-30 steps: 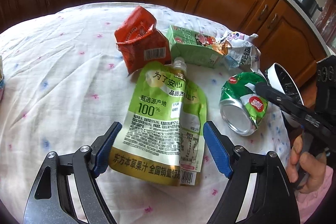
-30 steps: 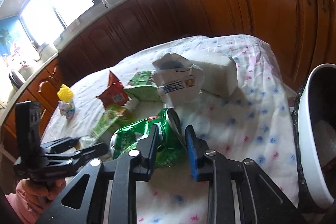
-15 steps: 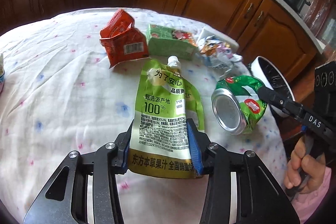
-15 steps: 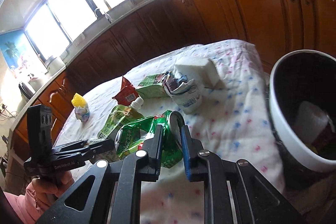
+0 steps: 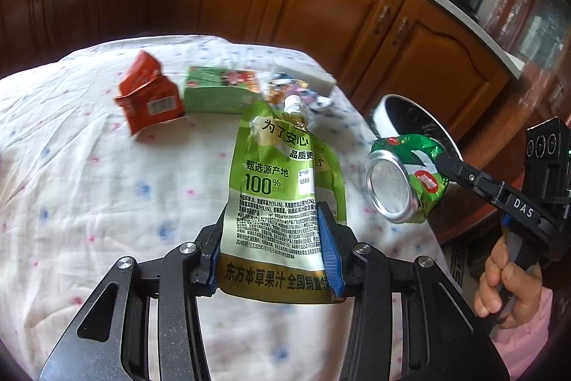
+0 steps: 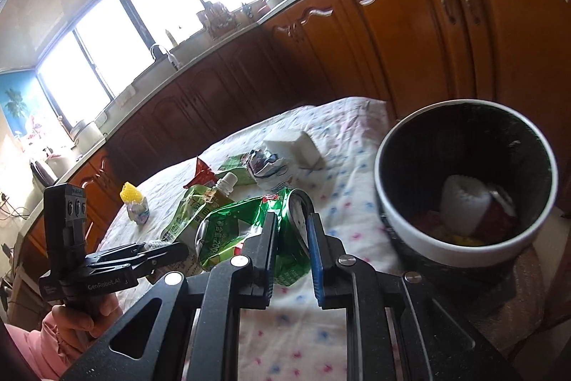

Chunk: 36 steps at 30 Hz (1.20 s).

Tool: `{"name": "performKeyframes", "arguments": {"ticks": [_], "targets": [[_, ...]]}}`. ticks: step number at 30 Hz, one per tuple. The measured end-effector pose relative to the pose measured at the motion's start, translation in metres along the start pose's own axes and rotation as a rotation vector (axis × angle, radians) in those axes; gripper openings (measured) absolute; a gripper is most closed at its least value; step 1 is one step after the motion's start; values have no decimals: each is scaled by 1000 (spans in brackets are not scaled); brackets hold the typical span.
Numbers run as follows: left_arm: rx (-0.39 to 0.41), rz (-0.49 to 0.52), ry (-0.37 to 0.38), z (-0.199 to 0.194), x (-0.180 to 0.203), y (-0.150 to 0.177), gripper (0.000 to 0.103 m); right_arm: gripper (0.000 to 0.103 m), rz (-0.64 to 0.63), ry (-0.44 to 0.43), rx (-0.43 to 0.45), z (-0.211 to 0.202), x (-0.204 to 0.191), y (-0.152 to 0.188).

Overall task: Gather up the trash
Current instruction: 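Carry the juice pouch and green can with both tools over the bin, then open the left tool over the bin while the right tool releases the can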

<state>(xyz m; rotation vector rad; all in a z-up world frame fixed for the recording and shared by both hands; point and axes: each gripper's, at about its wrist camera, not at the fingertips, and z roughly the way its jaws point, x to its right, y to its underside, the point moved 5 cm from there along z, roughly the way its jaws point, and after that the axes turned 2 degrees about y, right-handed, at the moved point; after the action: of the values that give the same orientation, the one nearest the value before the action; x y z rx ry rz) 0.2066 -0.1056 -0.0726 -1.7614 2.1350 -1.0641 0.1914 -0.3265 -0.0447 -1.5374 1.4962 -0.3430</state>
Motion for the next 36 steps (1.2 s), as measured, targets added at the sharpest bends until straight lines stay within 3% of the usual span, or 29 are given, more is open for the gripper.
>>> {"name": "performKeyframes", "arguments": {"ticks": [18,36], "targets": [[8,142,93,12,90,-19,42,17,51,147,96,-60,67,-20],[-62,220,121,72,160,-63,42,17,-1,326,80,-54,129,-58]]}}
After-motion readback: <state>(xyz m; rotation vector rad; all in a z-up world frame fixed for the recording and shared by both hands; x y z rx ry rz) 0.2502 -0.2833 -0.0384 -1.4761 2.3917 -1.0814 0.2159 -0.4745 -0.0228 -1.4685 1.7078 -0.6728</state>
